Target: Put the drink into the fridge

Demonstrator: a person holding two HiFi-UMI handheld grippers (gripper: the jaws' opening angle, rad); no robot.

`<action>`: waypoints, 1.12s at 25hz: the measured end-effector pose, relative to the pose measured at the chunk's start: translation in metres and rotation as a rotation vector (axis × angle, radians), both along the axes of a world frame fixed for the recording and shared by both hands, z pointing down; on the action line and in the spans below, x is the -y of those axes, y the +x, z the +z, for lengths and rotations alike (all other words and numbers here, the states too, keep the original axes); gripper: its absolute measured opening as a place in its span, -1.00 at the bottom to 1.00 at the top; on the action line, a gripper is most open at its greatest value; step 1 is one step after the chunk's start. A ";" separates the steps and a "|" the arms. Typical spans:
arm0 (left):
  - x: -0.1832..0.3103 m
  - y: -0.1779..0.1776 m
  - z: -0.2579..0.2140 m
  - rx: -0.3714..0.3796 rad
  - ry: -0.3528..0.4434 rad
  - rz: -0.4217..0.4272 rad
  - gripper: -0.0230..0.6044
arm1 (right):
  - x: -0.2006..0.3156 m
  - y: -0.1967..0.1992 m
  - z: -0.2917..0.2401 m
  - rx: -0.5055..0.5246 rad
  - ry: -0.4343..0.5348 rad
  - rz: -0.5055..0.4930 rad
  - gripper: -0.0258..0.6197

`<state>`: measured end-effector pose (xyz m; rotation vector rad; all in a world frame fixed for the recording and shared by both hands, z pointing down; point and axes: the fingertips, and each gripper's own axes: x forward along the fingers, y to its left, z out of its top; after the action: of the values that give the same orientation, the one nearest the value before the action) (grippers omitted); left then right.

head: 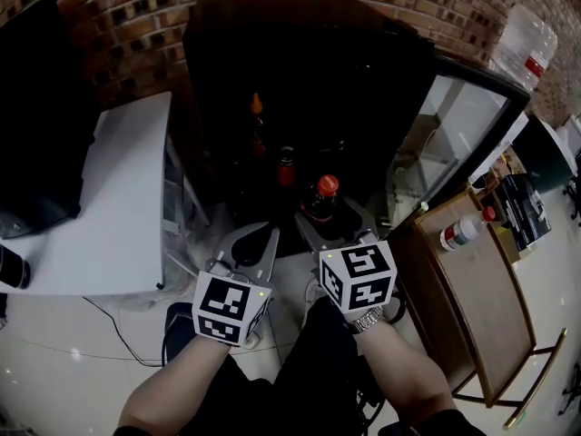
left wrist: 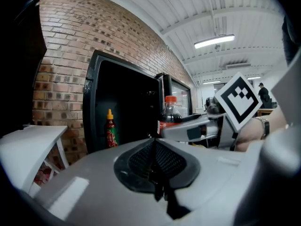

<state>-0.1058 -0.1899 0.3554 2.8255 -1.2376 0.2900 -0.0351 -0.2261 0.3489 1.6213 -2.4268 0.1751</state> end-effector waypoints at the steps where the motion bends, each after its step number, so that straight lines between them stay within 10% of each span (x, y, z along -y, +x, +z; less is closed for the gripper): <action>1: 0.008 0.000 -0.002 -0.002 0.002 -0.004 -0.91 | 0.009 -0.001 -0.001 -0.001 0.000 -0.004 0.00; 28: 0.165 0.030 0.020 0.049 -0.030 -0.019 -0.91 | 0.232 -0.002 0.034 -0.065 -0.058 -0.075 0.00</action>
<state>-0.0754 -0.3552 0.3749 2.7964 -1.2569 0.3763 -0.0375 -0.4585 0.3834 1.4858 -2.4061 0.1751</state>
